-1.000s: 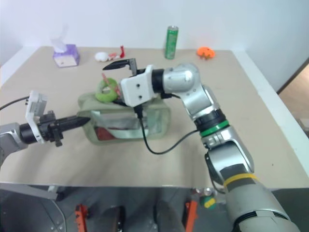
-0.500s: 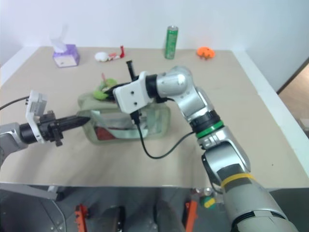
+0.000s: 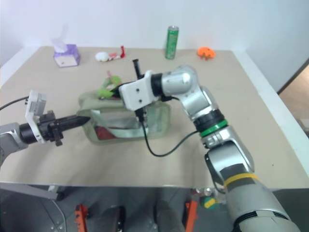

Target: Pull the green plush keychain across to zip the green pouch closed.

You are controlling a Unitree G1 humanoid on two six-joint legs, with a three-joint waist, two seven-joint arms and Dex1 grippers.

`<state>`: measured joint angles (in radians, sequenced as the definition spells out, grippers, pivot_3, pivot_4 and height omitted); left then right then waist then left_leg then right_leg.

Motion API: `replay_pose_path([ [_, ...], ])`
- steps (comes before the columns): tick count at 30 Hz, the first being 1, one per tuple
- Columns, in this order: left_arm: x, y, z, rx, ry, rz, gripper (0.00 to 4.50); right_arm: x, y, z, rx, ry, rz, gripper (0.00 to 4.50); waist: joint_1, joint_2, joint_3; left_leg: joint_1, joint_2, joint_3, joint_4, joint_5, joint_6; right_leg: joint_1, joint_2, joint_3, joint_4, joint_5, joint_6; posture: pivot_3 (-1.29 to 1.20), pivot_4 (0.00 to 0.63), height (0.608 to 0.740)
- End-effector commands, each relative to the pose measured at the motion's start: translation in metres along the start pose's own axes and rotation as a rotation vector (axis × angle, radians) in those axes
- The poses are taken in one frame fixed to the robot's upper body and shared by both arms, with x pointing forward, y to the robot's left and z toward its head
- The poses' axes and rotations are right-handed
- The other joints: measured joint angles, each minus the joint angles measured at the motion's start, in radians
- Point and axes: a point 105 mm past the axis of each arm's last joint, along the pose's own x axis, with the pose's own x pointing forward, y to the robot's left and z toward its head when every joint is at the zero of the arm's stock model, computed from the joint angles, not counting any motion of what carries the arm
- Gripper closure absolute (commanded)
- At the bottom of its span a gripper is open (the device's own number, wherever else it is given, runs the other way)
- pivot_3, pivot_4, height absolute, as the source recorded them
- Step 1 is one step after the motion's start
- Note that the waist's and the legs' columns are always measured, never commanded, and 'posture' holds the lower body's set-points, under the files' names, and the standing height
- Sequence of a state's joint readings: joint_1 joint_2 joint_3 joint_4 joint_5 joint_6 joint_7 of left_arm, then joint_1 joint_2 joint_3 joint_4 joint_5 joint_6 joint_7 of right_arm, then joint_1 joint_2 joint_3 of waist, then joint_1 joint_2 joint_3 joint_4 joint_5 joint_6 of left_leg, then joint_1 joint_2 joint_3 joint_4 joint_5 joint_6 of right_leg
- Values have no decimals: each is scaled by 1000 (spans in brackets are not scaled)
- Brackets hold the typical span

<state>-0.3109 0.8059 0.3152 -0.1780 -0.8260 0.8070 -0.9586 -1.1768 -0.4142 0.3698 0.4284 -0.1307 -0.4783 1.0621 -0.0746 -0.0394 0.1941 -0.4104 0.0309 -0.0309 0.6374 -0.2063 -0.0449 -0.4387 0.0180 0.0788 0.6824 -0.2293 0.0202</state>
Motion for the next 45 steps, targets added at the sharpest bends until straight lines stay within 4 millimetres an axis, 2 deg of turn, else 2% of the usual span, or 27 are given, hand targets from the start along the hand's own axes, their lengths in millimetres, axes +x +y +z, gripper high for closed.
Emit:
replay_pose_path([
  [1, 0, -4, 13, 44, -39, -20, 4500, -8, -14, 9, -38, -17, -51, 4401, 0, 0, 0, 0, 0, 0, 0, 0, 0, 0, 0, 0, 0, 0, 0, 0, 150, 740],
  [8, 3, -4, 14, 46, -41, -31, 4500, -8, -6, 7, -15, -15, -19, 4401, 0, 0, 0, 0, 0, 0, 0, 0, 0, 0, 0, 0, 0, 0, 0, 0, 150, 740],
  [14, 2, -3, 13, 42, -37, -30, 4500, -20, -6, -4, -16, 42, -8, 4401, 0, 0, 0, 0, 0, 0, 0, 0, 0, 0, 0, 0, 0, 0, 0, 0, 150, 740],
  [16, 3, -3, 12, 41, -37, -32, 4500, -27, -3, -13, -46, 97, 10, 4401, 0, 0, 0, 0, 0, 0, 0, 0, 0, 0, 0, 0, 0, 0, 0, 0, 150, 740],
  [21, 6, -3, 12, 41, -41, -40, 4500, -51, -6, -32, -112, 223, 9, 4401, 1, 0, 0, 0, -1, 0, 0, 0, 0, 0, -1, 0, 0, 0, 0, 0, 150, 740],
  [23, 6, -3, 12, 41, -42, -44, 4500, -70, -11, -41, -140, 297, -1, 4401, 3, 0, 0, 0, -1, 0, 0, 0, 0, 0, -1, 0, 0, 0, 0, 0, 150, 740],
  [29, 9, -3, 11, 39, -44, -52, 4500, -110, -22, -58, -172, 442, -32, 4401, 3, 0, 0, 0, -3, 1, 0, 0, 0, 0, -3, 0, 0, 0, 1, 0, 150, 740],
  [35, 11, -2, 10, 36, -44, -60, 4500, -140, -26, -72, -152, 559, -71, 4401, 2, 0, 0, 1, -2, 1, -1, 0, 0, 0, -2, 1, 0, -1, 0, 0, 150, 740],
  [40, 12, -1, 10, 36, -42, -68, 4500, -131, -22, -69, -71, 513, -100, 4401, 1, 0, 0, 1, -2, 2, -1, 0, 0, 0, -2, 1, 0, 0, 1, 0, 150, 740],
  [41, 13, -1, 11, 38, -43, -68, 4500, -127, -23, -65, -8, 481, -116, 4401, 1, 0, 0, 1, -2, 2, -1, 0, 0, 0, -2, 1, 0, 0, 1, 0, 150, 740],
  [42, 14, 0, 11, 38, -44, -69, 4500, -125, -24, -62, 39, 456, -124, 3861, 1, 0, 0, 1, -2, 2, -1, 0, 0, 0, -2, 1, 0, 0, 1, 0, 150, 740],
  [45, 15, -1, 11, 41, -45, -70, 4500, -115, -34, -46, 131, 359, -187, 2944, 1, 0, 0, 1, -2, 2, -1, 0, 0, 1, -2, 1, 0, 0, 1, 0, 150, 740],
])
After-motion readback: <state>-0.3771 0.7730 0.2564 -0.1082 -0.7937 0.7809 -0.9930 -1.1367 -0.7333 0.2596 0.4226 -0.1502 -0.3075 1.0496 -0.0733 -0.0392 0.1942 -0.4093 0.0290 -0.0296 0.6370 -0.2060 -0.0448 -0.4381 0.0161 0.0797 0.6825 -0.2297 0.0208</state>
